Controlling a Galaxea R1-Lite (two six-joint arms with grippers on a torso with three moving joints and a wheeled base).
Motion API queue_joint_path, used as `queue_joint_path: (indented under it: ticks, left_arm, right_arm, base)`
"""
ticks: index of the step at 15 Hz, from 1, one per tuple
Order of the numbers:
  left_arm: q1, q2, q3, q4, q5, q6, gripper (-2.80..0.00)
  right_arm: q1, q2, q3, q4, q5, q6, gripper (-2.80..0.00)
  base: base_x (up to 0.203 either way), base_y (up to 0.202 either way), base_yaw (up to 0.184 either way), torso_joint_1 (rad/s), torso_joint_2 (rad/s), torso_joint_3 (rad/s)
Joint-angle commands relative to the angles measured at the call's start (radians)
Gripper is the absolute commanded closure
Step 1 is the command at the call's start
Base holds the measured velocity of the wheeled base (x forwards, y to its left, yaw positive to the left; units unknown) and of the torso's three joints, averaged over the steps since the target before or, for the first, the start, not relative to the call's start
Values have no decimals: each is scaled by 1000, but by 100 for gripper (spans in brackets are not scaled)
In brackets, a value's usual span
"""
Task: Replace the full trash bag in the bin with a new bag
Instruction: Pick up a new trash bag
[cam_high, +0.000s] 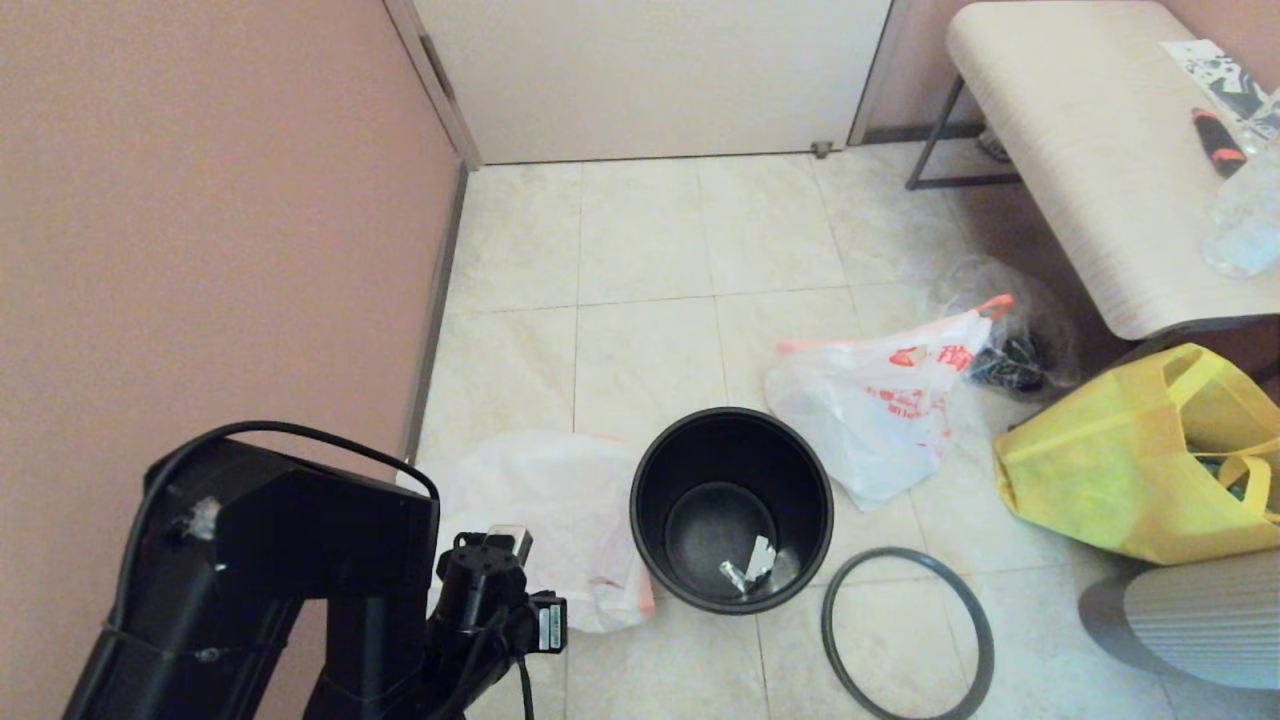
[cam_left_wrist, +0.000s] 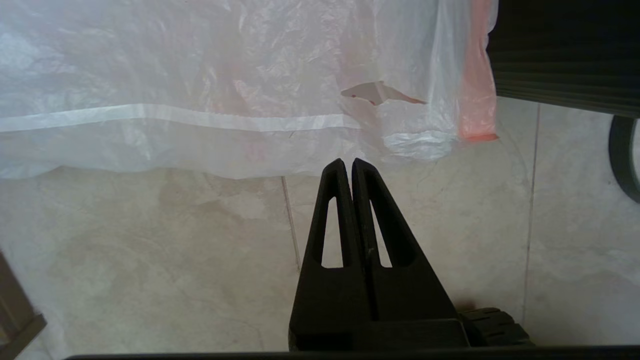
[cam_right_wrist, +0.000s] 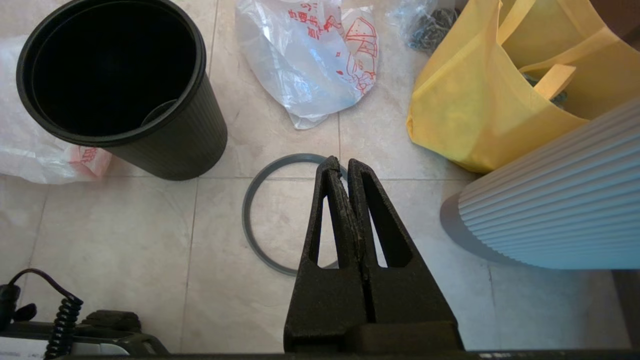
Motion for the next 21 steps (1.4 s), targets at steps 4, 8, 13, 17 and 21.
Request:
queue_joint_path:
  ticks: [4, 8, 13, 17, 21]
  left_arm:
    - [-14, 4, -1, -8, 7, 0, 0]
    - [-61, -26, 0, -5, 15, 44, 0]
    - [-104, 38, -85, 31, 37, 187, 0]
    - [-89, 61, -237, 158, 35, 288, 0]
    - [-74, 110, -398, 254, -37, 307, 0]
  right_arm:
    - [0, 0, 7, -5, -20, 71, 0]
    - [0, 0, 7, -7, -30, 86, 0]
    - [0, 0, 7, -8, -33, 96, 0]
    - [0, 0, 7, -8, -33, 96, 0]
    - [0, 0, 7, -8, -33, 96, 0]
  base:
    - [0, 0, 0, 0, 0, 0]
    - [0, 0, 0, 0, 0, 0]
    - [0, 0, 0, 0, 0, 0]
    - [0, 0, 0, 0, 0, 0]
    - [0, 0, 0, 0, 0, 0]
